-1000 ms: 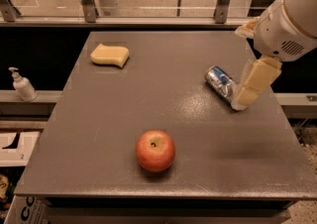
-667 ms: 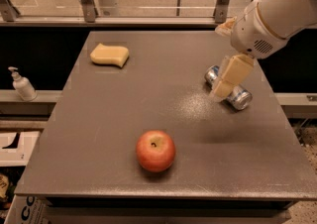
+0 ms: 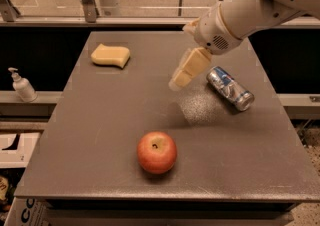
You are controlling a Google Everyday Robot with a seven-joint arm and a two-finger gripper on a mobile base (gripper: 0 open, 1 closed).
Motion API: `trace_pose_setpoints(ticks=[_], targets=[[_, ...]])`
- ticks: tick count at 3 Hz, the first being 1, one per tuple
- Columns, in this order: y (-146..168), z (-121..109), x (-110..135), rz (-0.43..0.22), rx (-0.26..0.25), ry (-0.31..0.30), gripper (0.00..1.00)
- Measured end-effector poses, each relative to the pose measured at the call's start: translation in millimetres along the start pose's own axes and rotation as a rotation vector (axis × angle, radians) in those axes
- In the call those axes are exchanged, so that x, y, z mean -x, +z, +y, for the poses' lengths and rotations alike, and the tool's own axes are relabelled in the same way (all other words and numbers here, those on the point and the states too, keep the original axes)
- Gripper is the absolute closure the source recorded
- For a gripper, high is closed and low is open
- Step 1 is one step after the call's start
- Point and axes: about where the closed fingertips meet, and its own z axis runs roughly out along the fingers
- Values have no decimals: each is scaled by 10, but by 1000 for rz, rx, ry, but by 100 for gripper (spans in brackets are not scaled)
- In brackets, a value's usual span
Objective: Move sponge near apple
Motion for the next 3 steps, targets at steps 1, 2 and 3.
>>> trace_pose_setpoints(ticks=[1, 2, 3], targets=[[253, 62, 336, -114, 41, 36, 0], [300, 83, 347, -126, 44, 30, 0], [568, 50, 407, -158, 27, -16, 0]])
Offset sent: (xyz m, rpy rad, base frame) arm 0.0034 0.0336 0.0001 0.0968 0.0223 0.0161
